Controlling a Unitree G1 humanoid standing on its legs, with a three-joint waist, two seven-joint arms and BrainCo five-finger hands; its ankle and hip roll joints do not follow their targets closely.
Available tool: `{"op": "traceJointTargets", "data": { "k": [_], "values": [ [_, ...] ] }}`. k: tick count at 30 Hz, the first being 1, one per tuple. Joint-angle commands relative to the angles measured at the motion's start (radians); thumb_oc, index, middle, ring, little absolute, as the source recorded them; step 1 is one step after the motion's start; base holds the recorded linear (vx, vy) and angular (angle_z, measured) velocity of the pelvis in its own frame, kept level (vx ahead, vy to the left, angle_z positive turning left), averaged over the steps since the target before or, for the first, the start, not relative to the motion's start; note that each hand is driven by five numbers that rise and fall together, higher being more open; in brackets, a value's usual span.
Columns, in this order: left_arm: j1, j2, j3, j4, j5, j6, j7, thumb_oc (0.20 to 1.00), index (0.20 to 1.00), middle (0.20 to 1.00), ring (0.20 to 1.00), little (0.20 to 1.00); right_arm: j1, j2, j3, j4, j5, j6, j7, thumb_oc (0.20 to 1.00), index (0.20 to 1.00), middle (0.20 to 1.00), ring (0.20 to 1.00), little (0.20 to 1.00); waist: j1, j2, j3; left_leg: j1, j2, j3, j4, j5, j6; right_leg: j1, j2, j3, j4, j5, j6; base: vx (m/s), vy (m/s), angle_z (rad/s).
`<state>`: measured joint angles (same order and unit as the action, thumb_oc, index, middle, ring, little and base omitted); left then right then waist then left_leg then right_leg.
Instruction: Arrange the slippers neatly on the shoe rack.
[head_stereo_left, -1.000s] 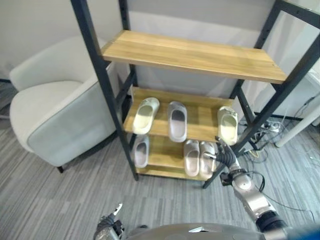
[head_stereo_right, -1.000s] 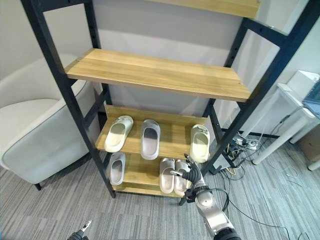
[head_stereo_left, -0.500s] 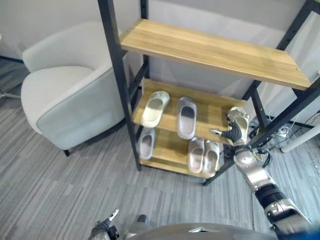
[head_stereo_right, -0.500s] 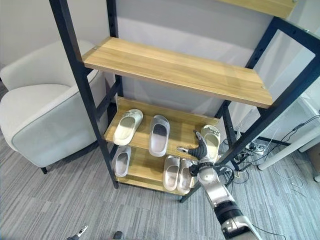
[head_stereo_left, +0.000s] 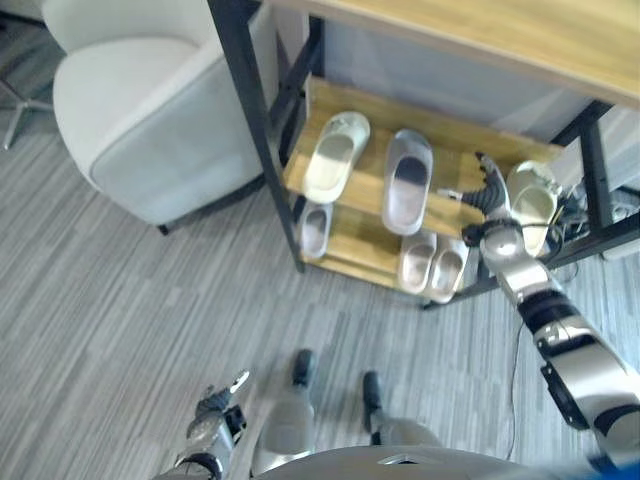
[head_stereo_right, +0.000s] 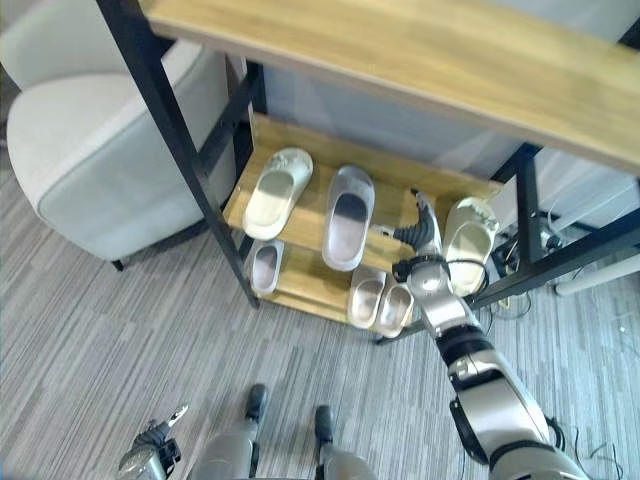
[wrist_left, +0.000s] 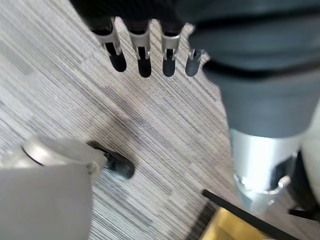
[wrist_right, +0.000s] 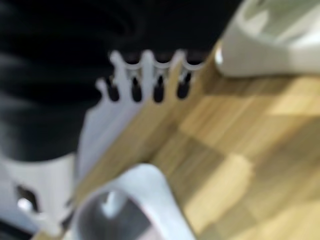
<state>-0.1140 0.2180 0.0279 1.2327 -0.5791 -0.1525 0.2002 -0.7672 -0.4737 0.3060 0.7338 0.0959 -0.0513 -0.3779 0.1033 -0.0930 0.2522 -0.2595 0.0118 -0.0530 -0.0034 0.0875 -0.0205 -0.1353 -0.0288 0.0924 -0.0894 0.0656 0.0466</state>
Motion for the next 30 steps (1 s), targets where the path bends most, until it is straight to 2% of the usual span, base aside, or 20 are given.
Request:
{"op": "traceJointTargets", "data": {
  "k": [1,3,12,19,25,30],
  "values": [
    [-0.001,0.006,-0.051,0.026,-0.031,-0.049,0.003,1.000,1.000,1.000,1.000,1.000,-0.004,-0.073,-0.002,-0.059,0.050,-0.081,-0.010,1.000,1.000,1.000,1.000,1.000,0.014,0.002,-0.027,0.019,0.004,0.032,0.065,-0.113,-0.011,0.012,-0.064,-0.008,0.139,-0.115,0.085,0.02,-0.008,0.08],
    [0.002,0.005,-0.059,0.013,-0.040,-0.068,0.003,1.000,1.000,1.000,1.000,1.000,-0.020,-0.091,0.005,-0.041,0.090,-0.111,0.009,1.000,1.000,1.000,1.000,1.000,0.022,0.006,-0.015,0.003,0.002,0.030,0.067,-0.107,-0.015,-0.001,-0.064,-0.006,0.137,-0.113,0.086,0.03,-0.007,0.02],
    [0.003,-0.011,-0.093,0.006,-0.043,-0.097,0.006,1.000,1.000,1.000,1.000,1.000,-0.087,-0.145,0.027,0.013,0.088,-0.120,-0.023,1.000,1.000,1.000,1.000,1.000,0.049,0.014,0.007,-0.041,-0.012,0.016,0.058,-0.098,-0.024,-0.026,-0.072,-0.017,0.116,-0.106,0.094,0.03,-0.006,0.03],
    [0.001,0.001,-0.110,-0.024,-0.048,-0.112,-0.024,1.000,1.000,1.000,1.000,1.000,-0.136,-0.181,0.050,0.061,0.129,-0.157,0.013,1.000,1.000,1.000,1.000,1.000,0.071,0.014,0.009,-0.056,-0.017,0.008,0.066,-0.102,-0.024,-0.020,-0.076,-0.018,0.093,-0.099,0.100,0.03,-0.011,0.00],
    [0.011,0.000,-0.121,-0.026,-0.046,-0.115,-0.039,1.000,1.000,1.000,1.000,1.000,-0.173,-0.200,0.072,0.100,0.103,-0.145,0.005,1.000,1.000,1.000,1.000,1.000,0.087,0.010,0.004,-0.053,-0.023,-0.003,0.054,-0.102,-0.027,-0.004,-0.082,-0.027,0.077,-0.099,0.106,0.04,-0.010,0.06],
    [0.010,-0.003,-0.140,-0.017,-0.058,-0.112,-0.041,1.000,1.000,1.000,1.000,1.000,-0.235,-0.185,0.132,0.207,0.051,-0.097,0.009,1.000,1.000,1.000,1.000,1.000,0.099,0.003,0.013,-0.068,-0.026,-0.013,0.063,-0.105,-0.026,-0.002,-0.084,-0.033,0.076,-0.100,0.108,0.02,-0.013,0.07]
  ]
}}
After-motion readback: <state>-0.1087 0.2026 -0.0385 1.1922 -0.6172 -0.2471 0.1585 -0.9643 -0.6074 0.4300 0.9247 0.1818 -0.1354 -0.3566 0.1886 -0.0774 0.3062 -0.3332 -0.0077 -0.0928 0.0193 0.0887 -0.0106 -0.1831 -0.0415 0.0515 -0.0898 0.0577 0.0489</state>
